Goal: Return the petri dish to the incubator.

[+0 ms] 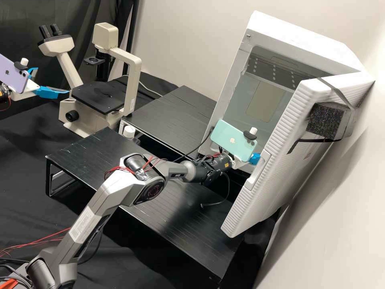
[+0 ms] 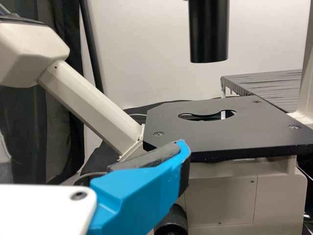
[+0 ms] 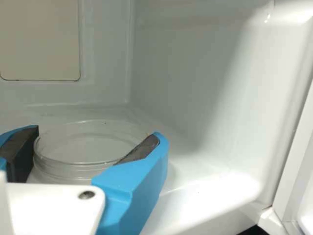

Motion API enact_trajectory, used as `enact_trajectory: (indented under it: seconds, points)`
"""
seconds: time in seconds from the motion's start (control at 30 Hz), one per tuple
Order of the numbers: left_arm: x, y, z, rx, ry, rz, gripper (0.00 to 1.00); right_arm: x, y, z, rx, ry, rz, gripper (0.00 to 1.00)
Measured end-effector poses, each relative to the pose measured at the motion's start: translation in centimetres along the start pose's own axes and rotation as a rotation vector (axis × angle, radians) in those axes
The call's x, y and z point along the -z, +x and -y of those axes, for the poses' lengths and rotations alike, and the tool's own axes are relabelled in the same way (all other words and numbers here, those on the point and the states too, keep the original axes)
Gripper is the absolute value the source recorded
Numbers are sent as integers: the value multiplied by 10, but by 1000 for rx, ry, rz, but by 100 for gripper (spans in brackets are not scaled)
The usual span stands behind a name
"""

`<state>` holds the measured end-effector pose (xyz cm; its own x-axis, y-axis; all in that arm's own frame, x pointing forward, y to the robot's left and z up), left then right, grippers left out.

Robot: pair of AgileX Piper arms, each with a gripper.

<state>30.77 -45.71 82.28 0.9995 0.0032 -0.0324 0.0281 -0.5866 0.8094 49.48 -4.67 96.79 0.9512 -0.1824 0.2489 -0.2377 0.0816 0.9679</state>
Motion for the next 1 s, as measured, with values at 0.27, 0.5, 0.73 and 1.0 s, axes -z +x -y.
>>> enact_trajectory:
  seconds: [0.27, 0.5, 0.73, 1.0]
  points:
    - [0, 0, 0, 0, 0, 0, 100, 2, 0, 2, 3, 9, -3, 100]
    - [0, 0, 0, 0, 0, 0, 100, 3, 0, 2, 5, 16, -5, 100]
    - [0, 0, 0, 0, 0, 0, 100, 0, -2, 9, 18, 16, 1, 100]
    - [0, 0, 0, 0, 0, 0, 100, 2, -21, 7, 7, 17, -11, 100]
